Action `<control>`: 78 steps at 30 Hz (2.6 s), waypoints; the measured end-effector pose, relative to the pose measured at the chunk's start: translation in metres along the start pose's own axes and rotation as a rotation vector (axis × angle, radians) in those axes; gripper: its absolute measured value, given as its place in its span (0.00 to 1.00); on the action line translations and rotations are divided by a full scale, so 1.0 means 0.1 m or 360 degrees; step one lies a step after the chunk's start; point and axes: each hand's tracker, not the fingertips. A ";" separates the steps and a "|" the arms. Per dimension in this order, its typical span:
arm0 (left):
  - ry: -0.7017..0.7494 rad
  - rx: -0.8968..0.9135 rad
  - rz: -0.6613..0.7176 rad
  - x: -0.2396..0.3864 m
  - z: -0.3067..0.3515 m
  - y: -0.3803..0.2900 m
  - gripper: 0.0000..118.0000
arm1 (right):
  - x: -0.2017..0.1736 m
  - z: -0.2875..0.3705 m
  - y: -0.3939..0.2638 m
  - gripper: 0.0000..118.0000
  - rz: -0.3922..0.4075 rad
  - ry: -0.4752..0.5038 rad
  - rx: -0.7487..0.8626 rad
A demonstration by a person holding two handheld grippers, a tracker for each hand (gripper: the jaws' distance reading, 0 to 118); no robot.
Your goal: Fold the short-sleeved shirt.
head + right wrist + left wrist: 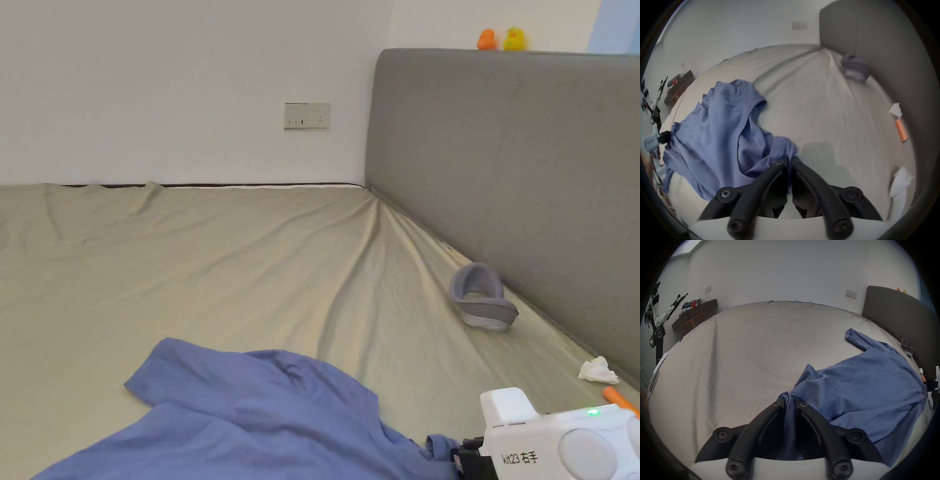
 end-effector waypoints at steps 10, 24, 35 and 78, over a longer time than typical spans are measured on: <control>-0.0123 0.0461 0.0123 0.04 0.47 0.48 0.07 | -0.22 0.90 0.35 0.02 -0.0019 0.0034 0.0682; 0.0272 0.1242 0.0017 -0.18 2.76 1.58 0.07 | -0.42 2.98 1.03 0.02 -0.0009 -0.0215 0.1492; 0.0525 0.1258 -0.0077 -0.33 2.98 1.53 0.07 | -0.38 3.32 0.82 0.02 -0.0017 -0.0393 0.1525; 0.0321 0.0918 0.0006 0.22 1.66 0.79 0.07 | -0.40 1.83 0.27 0.02 -0.0175 -0.0286 0.1178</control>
